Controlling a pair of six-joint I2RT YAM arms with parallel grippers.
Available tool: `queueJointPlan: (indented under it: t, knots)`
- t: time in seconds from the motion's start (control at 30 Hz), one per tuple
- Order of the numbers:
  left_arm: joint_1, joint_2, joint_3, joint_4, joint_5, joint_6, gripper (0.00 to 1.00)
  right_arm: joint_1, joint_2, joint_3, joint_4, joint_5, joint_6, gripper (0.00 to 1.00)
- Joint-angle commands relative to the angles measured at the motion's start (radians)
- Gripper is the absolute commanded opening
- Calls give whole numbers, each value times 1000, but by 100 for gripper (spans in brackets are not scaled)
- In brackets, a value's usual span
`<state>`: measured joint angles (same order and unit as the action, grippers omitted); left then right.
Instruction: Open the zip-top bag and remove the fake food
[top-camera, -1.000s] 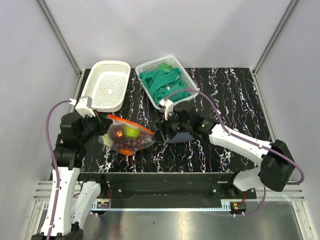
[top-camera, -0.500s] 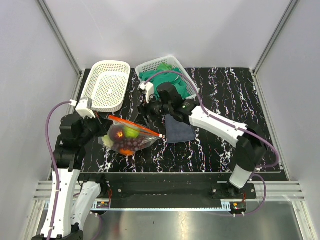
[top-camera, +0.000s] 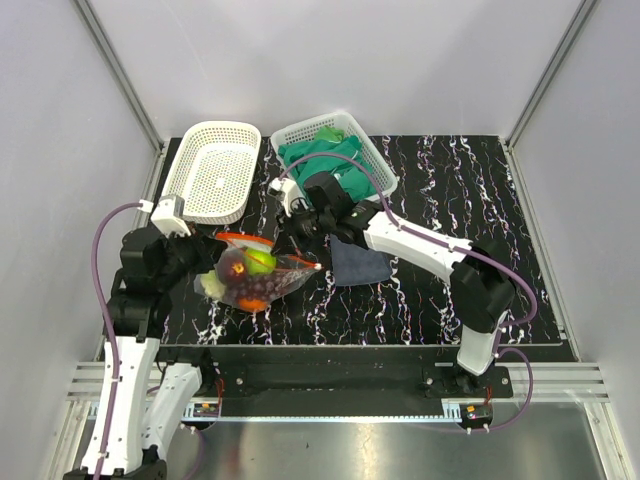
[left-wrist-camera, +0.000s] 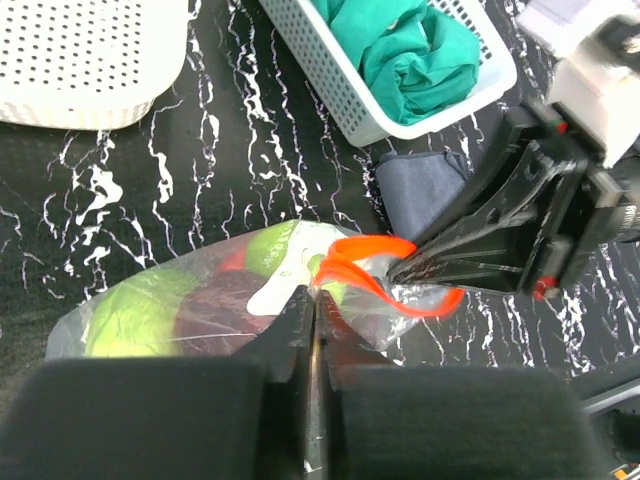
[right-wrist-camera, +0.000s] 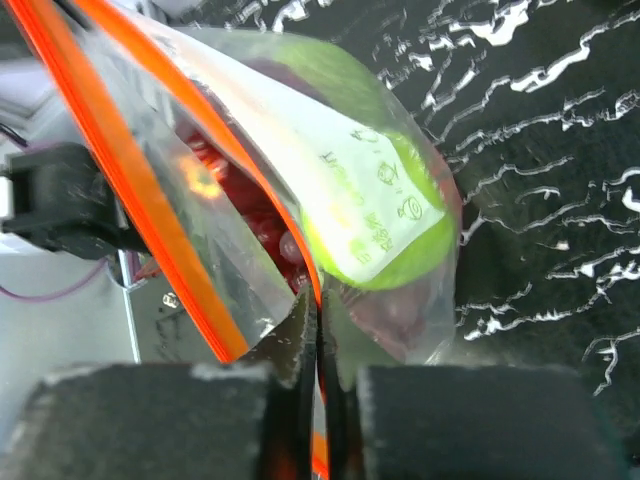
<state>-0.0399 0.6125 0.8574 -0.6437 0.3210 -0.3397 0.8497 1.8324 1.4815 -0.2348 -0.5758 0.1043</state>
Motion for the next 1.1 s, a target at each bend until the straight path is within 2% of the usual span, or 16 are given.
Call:
queueJointPlan:
  t: [0.0, 0.03, 0.07, 0.13, 0.17, 0.27, 0.33, 0.37, 0.57, 0.63, 0.9, 1.07]
  knots:
    - [5, 39, 69, -11, -42, -25, 21, 8, -8, 91, 28, -30, 77, 0]
    - [5, 43, 78, -23, -42, -25, 25, 8, -12, 95, 29, -33, 110, 0]
    - [5, 46, 87, -46, -46, -28, 34, 12, -15, 99, 28, -24, 126, 0]
    - [5, 43, 124, -74, -65, -38, 46, 15, -35, 96, 29, 5, 150, 0]
    - [5, 30, 138, -98, -89, -54, 59, 20, -41, 94, 29, 20, 156, 0]
    - [5, -8, 163, -128, -132, -116, 70, 20, -56, 92, 28, 56, 186, 0]
    - [5, -29, 149, -142, -151, -166, 75, 20, -50, 99, 28, 63, 202, 0]
    - [5, -40, 138, -154, -163, -226, 82, 20, -47, 102, 31, 65, 209, 0]
    - [5, -128, -13, -180, -143, -508, 80, 23, -25, 117, 38, 51, 235, 0]
    - [5, -134, -37, -151, -146, -547, 79, 23, -25, 114, 43, 56, 236, 0]
    - [0, -33, -118, 19, -65, -596, 72, 28, -27, 102, 49, 60, 239, 0]
    - [-6, -3, -152, 61, -62, -584, 63, 31, -30, 97, 54, 63, 238, 0]
